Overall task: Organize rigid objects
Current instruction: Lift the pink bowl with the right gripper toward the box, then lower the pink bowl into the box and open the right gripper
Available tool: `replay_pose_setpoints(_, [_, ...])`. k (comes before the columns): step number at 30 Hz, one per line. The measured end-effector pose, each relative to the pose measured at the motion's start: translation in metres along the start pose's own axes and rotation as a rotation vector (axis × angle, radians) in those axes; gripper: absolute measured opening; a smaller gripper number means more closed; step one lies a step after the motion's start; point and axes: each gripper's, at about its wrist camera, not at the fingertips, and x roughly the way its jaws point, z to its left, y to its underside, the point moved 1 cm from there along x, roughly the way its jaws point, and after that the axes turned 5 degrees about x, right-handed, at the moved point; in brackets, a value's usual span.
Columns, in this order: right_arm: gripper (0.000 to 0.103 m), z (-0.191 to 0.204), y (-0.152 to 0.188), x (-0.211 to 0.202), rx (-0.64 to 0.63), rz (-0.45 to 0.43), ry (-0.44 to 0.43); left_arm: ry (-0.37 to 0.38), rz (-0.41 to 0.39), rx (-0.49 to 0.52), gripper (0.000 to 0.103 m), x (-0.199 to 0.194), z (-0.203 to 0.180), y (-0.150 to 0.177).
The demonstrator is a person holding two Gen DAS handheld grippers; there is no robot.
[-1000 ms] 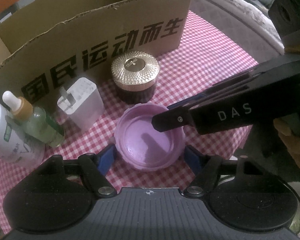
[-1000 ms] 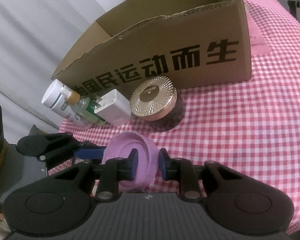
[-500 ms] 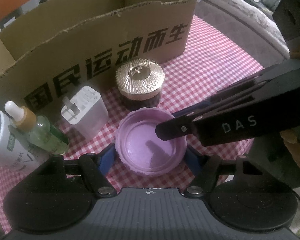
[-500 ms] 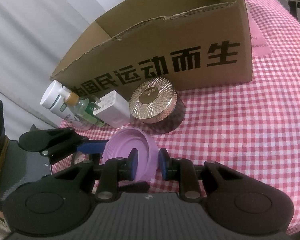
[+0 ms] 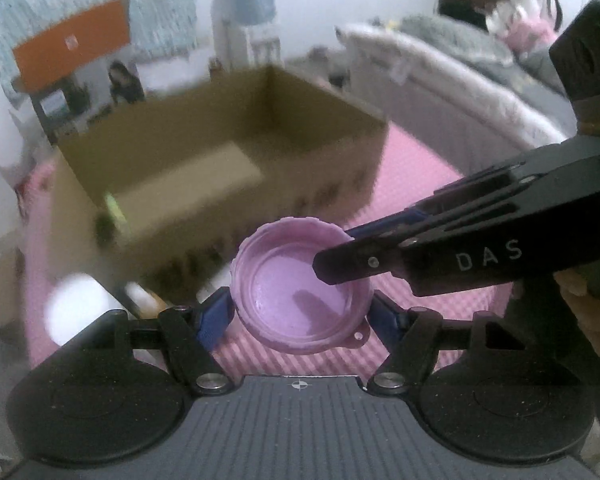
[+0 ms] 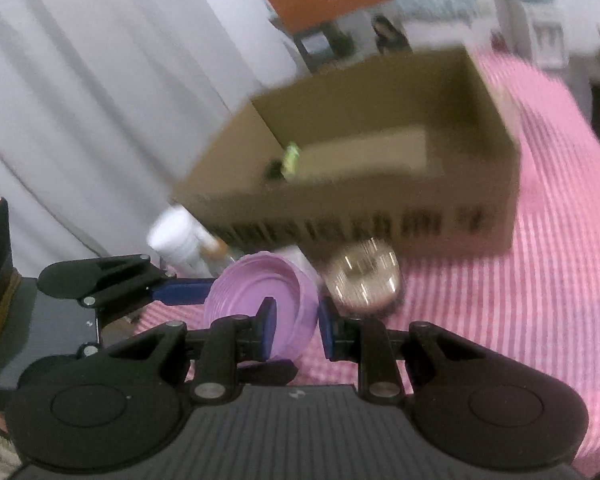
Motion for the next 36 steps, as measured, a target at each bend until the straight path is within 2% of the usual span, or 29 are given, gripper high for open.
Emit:
replay_pose_setpoints(5, [0.025, 0.025, -0.043, -0.013, -0.078, -0.057, -0.040, -0.033, -0.068, -0.018, 0.072, -0.023, 0.027, -0.034])
replay_pose_setpoints(8, [0.025, 0.034, -0.074, -0.007, -0.101, -0.059, -0.066, -0.042, -0.066, -0.035, 0.072, -0.020, 0.047, -0.053])
replay_pose_setpoints(13, [0.025, 0.027, -0.122, 0.030, -0.083, 0.000, -0.090, -0.049, 0.009, -0.068, 0.072, 0.009, 0.083, -0.075])
replay_pose_setpoints(19, [0.025, -0.006, -0.166, 0.101, 0.024, 0.160, -0.119, -0.034, 0.154, -0.096, 0.072, 0.059, 0.114, -0.082])
replay_pose_setpoints(23, [0.025, -0.024, -0.175, 0.145, 0.062, 0.265, -0.108, -0.038, 0.253, -0.095, 0.072, 0.092, 0.122, -0.082])
replay_pose_setpoints(26, [0.025, -0.030, -0.176, 0.170, 0.063, 0.329, -0.100, -0.052, 0.293, -0.072, 0.072, 0.103, 0.124, -0.082])
replay_pose_setpoints(36, [0.024, -0.033, -0.178, 0.209, 0.059, 0.473, -0.105, -0.085, 0.389, -0.004, 0.075, 0.119, 0.125, -0.081])
